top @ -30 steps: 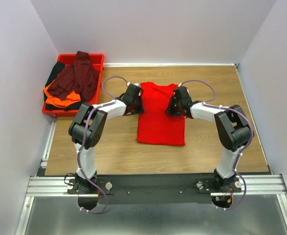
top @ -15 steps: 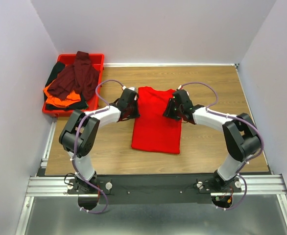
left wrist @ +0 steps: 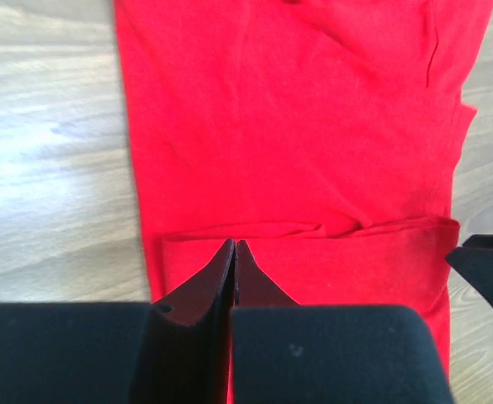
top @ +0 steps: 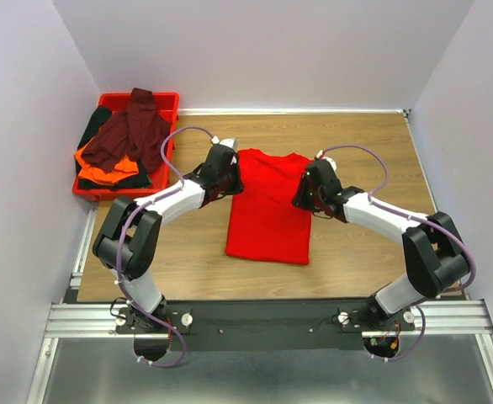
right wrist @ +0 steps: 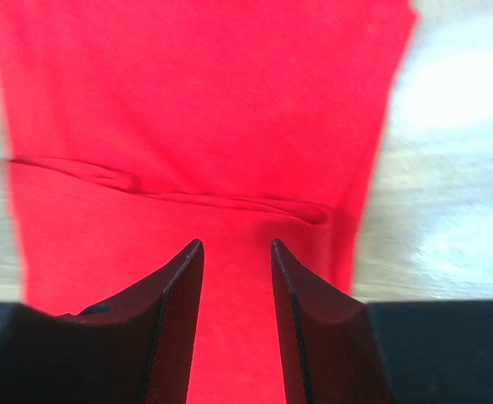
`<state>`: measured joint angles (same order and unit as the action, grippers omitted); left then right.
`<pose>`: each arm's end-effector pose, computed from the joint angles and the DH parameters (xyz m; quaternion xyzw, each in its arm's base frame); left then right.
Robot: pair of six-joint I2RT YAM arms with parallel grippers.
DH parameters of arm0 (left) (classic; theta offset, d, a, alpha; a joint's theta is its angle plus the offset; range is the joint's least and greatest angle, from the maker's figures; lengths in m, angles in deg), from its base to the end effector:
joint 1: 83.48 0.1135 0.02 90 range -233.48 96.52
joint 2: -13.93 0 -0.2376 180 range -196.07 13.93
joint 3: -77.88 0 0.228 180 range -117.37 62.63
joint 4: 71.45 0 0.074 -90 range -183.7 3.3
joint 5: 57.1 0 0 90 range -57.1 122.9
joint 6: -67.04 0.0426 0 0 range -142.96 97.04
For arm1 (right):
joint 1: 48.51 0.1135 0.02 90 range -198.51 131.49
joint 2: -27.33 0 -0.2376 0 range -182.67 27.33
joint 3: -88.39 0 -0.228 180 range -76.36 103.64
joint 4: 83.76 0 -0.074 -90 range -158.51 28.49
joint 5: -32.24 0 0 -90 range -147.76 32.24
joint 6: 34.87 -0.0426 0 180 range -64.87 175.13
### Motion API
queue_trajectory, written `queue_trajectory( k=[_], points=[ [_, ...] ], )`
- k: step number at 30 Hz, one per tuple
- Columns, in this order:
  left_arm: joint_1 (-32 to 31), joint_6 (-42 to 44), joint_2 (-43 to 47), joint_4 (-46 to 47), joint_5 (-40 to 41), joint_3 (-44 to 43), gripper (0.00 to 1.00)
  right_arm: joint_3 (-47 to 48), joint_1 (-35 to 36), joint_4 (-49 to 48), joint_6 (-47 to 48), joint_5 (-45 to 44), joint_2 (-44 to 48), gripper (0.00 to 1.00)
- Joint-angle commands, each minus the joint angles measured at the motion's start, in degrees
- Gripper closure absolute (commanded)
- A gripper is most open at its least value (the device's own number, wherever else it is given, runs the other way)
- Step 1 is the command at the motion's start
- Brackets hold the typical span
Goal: Fold and stack the t-shirts
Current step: Fold the tshirt
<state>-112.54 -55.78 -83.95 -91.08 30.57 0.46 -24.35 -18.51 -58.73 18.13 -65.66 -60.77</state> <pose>0.3098 -0.1741 0.1941 -0.0212 0.9062 -0.2327 0.3523 0.2680 0.1480 0.1865 0.0823 0.9213 0.1536 0.3477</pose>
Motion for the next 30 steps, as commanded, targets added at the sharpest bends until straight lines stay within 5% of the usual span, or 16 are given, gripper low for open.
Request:
queue_trajectory(
  k=[1,23,27,30],
  points=[
    [-1.0,-0.3,-2.1,0.1,0.8,1.4,0.93,-1.8,-0.5,2.2,0.7,-3.7,-2.5,0.56],
    [-1.2,-2.8,-5.4,2.1,0.7,5.0,0.96,-3.8,-3.1,2.2,1.6,-1.0,-5.0,0.57],
    [-0.7,-2.2,-2.6,1.1,0.7,3.6,0.92,-3.0,-4.9,3.0,2.4,2.4,-1.7,0.54],
    [-0.5,-2.0,0.6,-0.1,0.8,2.7,0.81,-2.4,-6.3,5.2,2.4,3.2,1.3,0.46]
  ],
)
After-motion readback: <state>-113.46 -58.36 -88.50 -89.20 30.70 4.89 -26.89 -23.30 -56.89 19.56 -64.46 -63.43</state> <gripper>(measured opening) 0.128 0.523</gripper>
